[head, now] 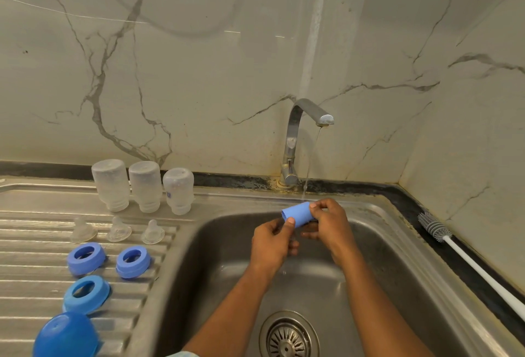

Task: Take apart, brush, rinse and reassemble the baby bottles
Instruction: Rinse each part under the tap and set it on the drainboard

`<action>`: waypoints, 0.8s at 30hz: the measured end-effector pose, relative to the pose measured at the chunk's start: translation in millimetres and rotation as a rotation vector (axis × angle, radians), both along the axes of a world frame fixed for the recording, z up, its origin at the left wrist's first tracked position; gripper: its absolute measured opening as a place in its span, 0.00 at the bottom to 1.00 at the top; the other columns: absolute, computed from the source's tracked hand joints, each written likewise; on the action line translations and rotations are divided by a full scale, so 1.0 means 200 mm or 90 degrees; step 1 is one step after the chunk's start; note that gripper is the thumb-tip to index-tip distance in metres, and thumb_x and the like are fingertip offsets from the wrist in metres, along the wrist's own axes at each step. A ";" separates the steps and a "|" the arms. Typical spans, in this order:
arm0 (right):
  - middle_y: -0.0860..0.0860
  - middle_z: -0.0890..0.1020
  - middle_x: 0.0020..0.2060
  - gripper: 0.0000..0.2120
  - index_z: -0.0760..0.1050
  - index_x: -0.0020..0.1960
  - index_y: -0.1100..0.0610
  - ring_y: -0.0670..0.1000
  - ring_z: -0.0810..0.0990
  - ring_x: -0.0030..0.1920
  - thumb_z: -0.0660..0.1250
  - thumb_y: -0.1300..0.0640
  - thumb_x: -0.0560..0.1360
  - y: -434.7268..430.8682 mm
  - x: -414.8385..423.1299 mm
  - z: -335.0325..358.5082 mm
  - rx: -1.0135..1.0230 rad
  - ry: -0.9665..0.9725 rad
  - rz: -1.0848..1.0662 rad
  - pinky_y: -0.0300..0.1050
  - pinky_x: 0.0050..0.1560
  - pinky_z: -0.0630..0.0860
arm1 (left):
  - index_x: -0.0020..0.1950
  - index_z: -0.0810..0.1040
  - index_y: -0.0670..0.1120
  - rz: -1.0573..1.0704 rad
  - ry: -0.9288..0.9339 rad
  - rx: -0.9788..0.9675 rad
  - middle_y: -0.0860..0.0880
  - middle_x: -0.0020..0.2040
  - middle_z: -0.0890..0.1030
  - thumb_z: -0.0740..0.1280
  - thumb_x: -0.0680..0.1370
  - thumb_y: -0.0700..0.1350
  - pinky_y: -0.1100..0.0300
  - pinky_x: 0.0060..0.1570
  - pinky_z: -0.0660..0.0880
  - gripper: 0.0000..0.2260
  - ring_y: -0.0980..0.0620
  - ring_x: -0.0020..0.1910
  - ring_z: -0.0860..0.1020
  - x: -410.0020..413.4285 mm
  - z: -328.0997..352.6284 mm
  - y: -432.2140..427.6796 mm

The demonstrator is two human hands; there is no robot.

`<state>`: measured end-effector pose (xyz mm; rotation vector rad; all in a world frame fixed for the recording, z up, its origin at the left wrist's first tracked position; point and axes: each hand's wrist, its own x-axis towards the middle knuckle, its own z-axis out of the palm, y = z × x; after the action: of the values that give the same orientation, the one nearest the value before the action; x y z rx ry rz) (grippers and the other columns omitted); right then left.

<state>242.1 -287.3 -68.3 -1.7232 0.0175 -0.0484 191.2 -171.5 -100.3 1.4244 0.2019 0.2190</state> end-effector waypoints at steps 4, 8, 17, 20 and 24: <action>0.56 0.78 0.54 0.13 0.70 0.57 0.53 0.56 0.81 0.51 0.69 0.53 0.77 0.03 -0.03 -0.02 -0.063 0.036 0.066 0.47 0.36 0.80 | 0.49 0.83 0.41 0.021 -0.021 0.030 0.42 0.40 0.85 0.69 0.79 0.40 0.51 0.45 0.81 0.04 0.51 0.38 0.81 0.00 -0.01 0.03; 0.49 0.77 0.50 0.23 0.68 0.58 0.52 0.53 0.82 0.48 0.75 0.47 0.71 0.04 -0.05 -0.01 -0.111 0.012 0.084 0.41 0.33 0.80 | 0.43 0.85 0.44 0.014 -0.042 0.105 0.49 0.36 0.84 0.70 0.77 0.40 0.56 0.40 0.78 0.05 0.55 0.35 0.80 -0.01 -0.02 0.02; 0.59 0.80 0.54 0.03 0.77 0.50 0.58 0.58 0.82 0.52 0.67 0.64 0.78 -0.03 0.01 -0.03 0.000 -0.022 0.077 0.54 0.45 0.84 | 0.49 0.80 0.37 -0.037 0.022 -0.008 0.44 0.38 0.82 0.71 0.76 0.36 0.56 0.40 0.77 0.04 0.50 0.36 0.77 -0.01 0.00 0.02; 0.58 0.80 0.54 0.10 0.78 0.50 0.55 0.58 0.81 0.52 0.62 0.67 0.79 -0.02 0.01 -0.02 0.027 -0.009 0.078 0.50 0.44 0.84 | 0.58 0.73 0.41 -0.017 0.023 -0.106 0.43 0.44 0.83 0.72 0.77 0.40 0.56 0.43 0.81 0.13 0.48 0.38 0.81 -0.02 0.02 0.01; 0.57 0.79 0.55 0.07 0.75 0.55 0.55 0.56 0.82 0.51 0.67 0.61 0.78 0.00 -0.01 -0.03 0.026 -0.010 0.090 0.47 0.43 0.83 | 0.61 0.74 0.43 -0.003 -0.022 -0.042 0.44 0.50 0.84 0.76 0.73 0.37 0.63 0.40 0.80 0.19 0.52 0.43 0.83 -0.01 0.00 0.02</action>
<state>240.9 -287.7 -74.5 -1.6790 -0.1137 0.0425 188.8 -166.6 -100.2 1.3539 0.1758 0.2315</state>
